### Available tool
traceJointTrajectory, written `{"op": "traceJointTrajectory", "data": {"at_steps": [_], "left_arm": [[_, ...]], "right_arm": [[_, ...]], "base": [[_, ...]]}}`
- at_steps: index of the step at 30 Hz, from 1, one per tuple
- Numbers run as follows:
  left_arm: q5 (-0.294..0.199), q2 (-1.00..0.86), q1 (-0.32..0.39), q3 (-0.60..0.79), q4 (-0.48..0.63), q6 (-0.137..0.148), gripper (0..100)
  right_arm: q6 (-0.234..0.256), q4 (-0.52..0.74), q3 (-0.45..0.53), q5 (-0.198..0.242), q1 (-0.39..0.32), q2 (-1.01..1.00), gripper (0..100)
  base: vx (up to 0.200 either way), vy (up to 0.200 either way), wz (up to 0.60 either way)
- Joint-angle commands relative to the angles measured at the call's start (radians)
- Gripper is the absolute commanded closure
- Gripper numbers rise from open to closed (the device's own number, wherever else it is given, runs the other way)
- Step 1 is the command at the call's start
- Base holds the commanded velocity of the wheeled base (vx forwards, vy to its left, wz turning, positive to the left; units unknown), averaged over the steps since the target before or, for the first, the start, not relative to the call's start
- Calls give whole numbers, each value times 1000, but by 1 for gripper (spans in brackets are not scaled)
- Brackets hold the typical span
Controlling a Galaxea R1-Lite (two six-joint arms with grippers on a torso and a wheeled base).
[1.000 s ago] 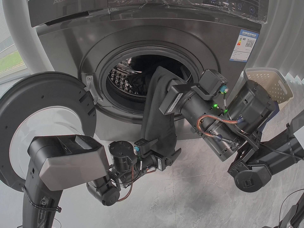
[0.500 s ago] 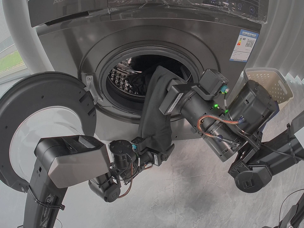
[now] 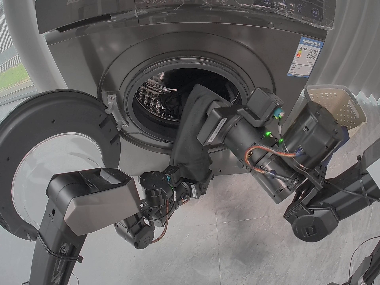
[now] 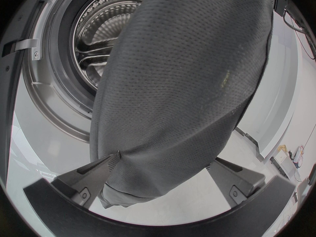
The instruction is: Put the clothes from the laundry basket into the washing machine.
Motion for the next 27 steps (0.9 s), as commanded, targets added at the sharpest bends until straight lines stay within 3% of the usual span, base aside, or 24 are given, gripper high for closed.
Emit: {"op": "traceJointTrajectory", "data": {"at_steps": [1,4,5,15,22,23,27], "left_arm": [[4,2,-2,-2,0,2,0],[5,-1,-4,0,-3,2,0],[4,-1,-4,3,-3,3,100],[4,-71,-16,72,-12,13,100],[-24,-295,-16,319,-20,14,100],[-51,-366,-11,411,-20,14,100],[-105,-481,1,564,-20,19,100]], "right_arm": [[0,-2,0,0,1,3,100],[0,-2,0,0,1,2,100],[0,-2,0,0,-1,2,100],[0,-14,20,0,-17,-9,100],[0,-11,101,2,-65,-82,100],[2,-8,132,3,-73,-115,100],[11,1,221,8,-73,-181,100]], "base": [[0,0,0],[0,0,0],[0,0,0],[0,0,0],[0,0,0],[0,0,0],[0,0,0]]}}
